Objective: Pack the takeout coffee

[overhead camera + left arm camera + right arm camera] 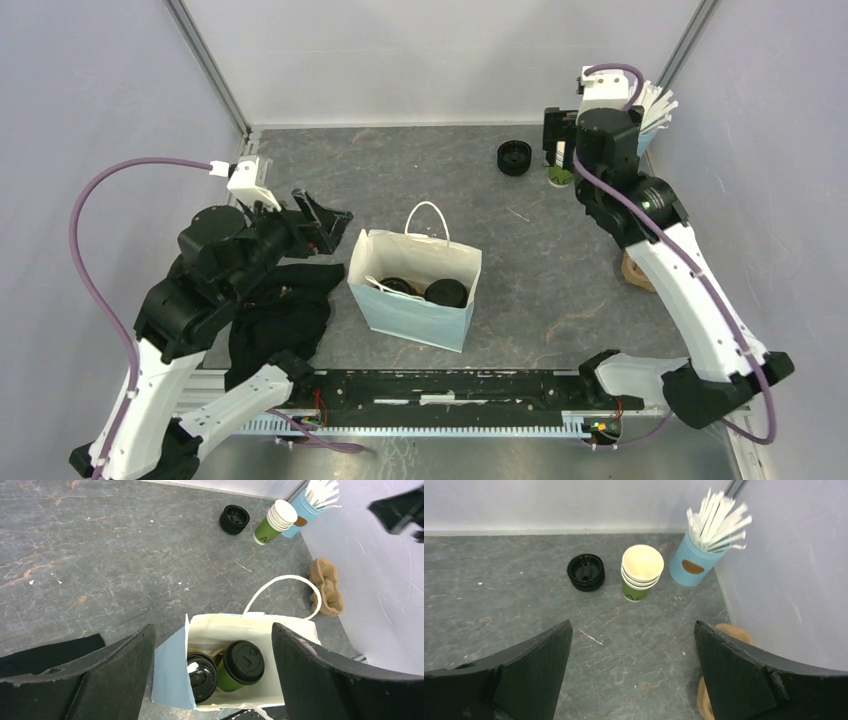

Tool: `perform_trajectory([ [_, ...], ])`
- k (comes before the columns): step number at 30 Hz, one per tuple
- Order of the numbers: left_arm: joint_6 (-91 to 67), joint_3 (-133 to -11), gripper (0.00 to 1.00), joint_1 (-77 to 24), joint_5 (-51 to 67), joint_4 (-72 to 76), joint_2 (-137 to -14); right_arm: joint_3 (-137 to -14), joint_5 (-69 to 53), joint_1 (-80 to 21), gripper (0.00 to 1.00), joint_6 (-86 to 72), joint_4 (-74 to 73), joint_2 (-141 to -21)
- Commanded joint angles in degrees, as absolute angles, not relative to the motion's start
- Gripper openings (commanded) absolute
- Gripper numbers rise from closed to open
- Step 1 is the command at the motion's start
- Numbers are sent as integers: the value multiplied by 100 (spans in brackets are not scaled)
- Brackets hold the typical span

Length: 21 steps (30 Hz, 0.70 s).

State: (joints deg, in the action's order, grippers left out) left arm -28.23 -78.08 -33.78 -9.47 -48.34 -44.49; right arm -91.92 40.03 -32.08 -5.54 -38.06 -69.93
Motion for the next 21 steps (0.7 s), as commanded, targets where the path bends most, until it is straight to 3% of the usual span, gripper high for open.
perform_trajectory([
  [1,-2614,-7915,93,-3372,-780,-4791,-4322,-8727,2285,-1930,98,-1136,-3205,-7324],
  [8,-2156,-8289,99,-3376,-819,-4944,-4453,-8376,278,-36,92,-1029,-928,-8206],
  [13,-1839,-8739,100,-3377,-1054,-5030,-4763,-9071,86,779,81,-1253,-979,-9252],
  [21,-1612,-8955,100,-3379,-1227,-5038,-5321,-9593,-446,1596,38,-1065,-1012,-10172],
])
